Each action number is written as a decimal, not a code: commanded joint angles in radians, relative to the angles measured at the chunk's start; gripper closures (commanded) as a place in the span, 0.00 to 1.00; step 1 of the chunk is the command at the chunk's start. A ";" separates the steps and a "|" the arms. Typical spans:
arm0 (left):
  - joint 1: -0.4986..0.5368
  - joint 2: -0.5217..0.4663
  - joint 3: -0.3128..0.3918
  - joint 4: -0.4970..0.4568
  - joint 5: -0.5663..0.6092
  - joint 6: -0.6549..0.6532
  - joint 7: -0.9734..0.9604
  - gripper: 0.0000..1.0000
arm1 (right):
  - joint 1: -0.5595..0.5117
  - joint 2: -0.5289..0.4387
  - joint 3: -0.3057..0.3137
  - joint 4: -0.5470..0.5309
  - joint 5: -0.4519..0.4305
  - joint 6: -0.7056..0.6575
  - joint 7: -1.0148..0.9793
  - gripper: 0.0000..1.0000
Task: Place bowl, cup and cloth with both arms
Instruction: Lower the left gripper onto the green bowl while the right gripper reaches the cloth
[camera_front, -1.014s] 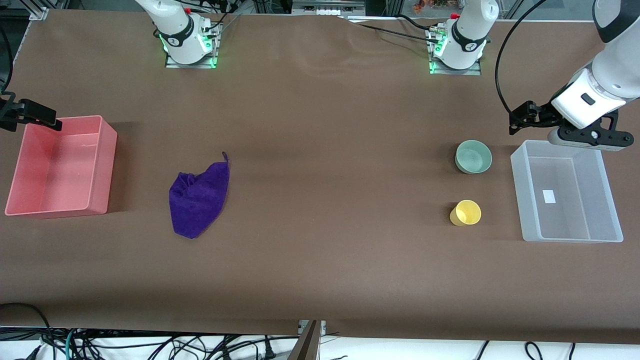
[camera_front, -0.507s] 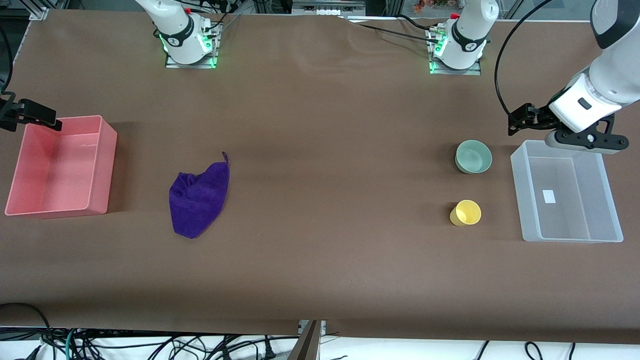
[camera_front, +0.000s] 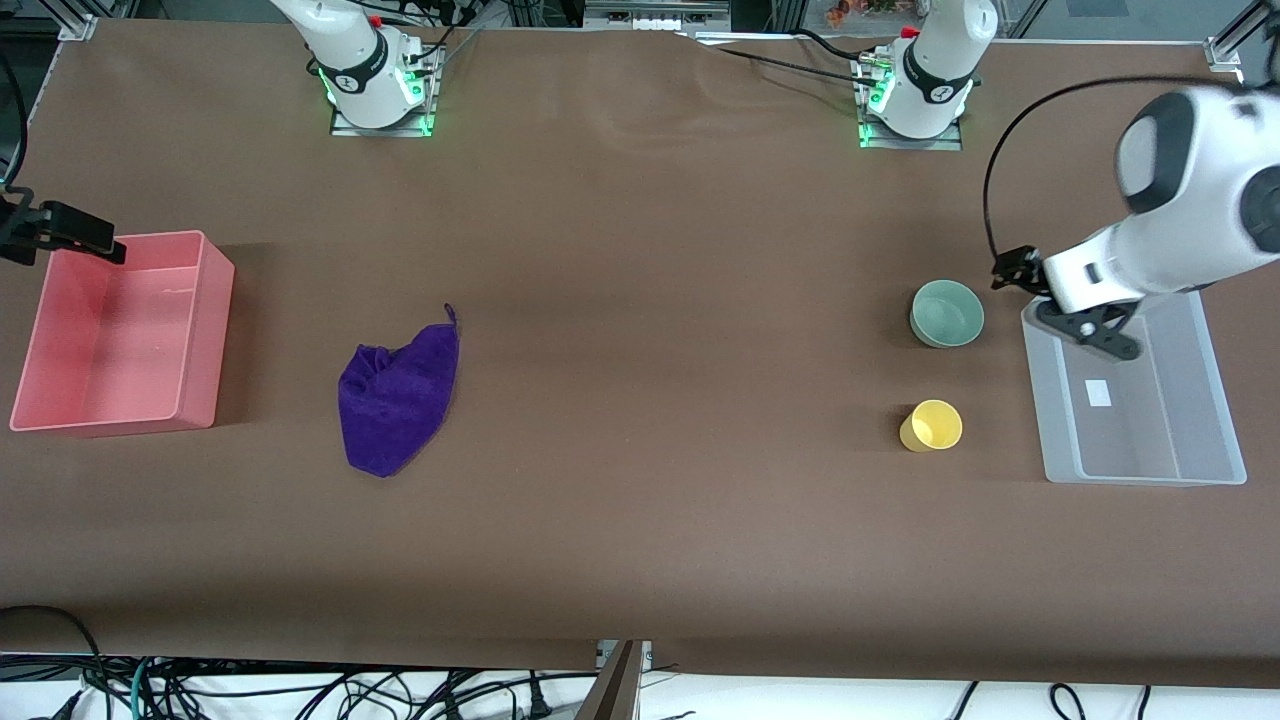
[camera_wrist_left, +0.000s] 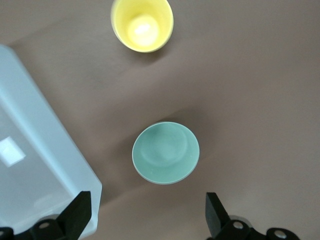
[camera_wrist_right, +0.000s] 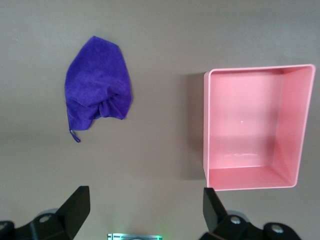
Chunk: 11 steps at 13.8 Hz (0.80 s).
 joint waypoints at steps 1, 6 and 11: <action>-0.002 0.026 -0.001 -0.093 -0.009 0.104 0.135 0.00 | -0.002 0.079 -0.002 -0.005 0.003 0.066 0.011 0.00; -0.010 0.170 -0.001 -0.160 -0.009 0.326 0.357 0.00 | 0.009 0.122 0.004 -0.377 0.029 0.576 0.028 0.00; -0.027 0.250 0.000 -0.161 0.104 0.435 0.384 0.20 | 0.064 0.224 0.004 -0.560 0.036 0.968 0.101 0.00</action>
